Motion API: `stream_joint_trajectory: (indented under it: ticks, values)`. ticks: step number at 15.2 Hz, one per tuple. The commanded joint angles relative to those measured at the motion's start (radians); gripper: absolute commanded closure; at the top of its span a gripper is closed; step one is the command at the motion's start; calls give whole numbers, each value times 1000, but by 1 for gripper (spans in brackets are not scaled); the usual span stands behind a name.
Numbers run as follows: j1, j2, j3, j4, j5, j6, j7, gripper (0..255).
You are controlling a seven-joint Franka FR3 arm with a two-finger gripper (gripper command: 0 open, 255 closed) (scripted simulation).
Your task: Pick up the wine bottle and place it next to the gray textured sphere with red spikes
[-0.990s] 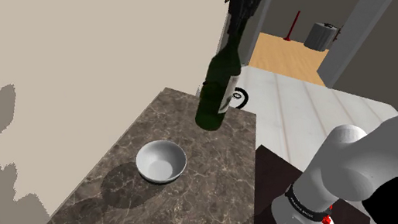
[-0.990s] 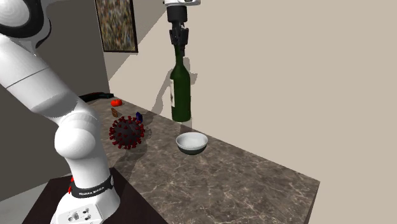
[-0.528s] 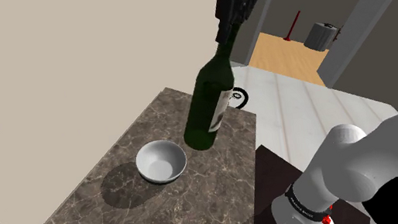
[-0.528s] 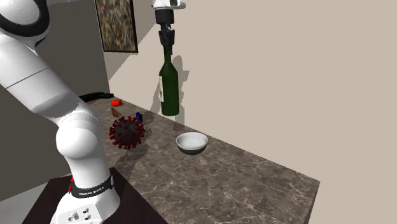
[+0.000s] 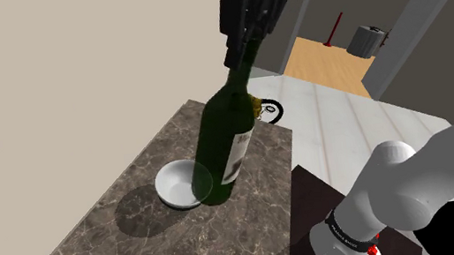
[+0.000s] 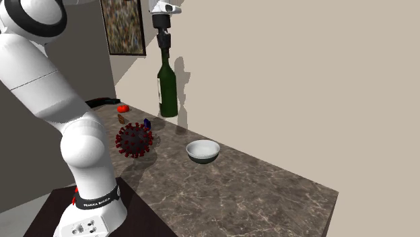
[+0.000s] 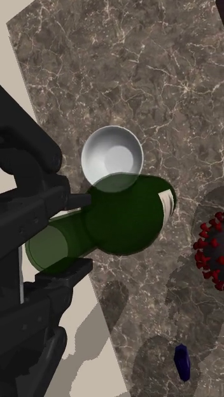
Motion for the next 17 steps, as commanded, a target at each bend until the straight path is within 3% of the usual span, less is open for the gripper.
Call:
stream_joint_trajectory:
  ticks: [1, 8, 17]
  values:
    - [7, 29, 45, 32, 0, 3, 56, 255]
    - [38, 187, 234, 190, -53, 7, 281, 255]
    - [48, 111, 210, -2, -13, 134, 245, 255]
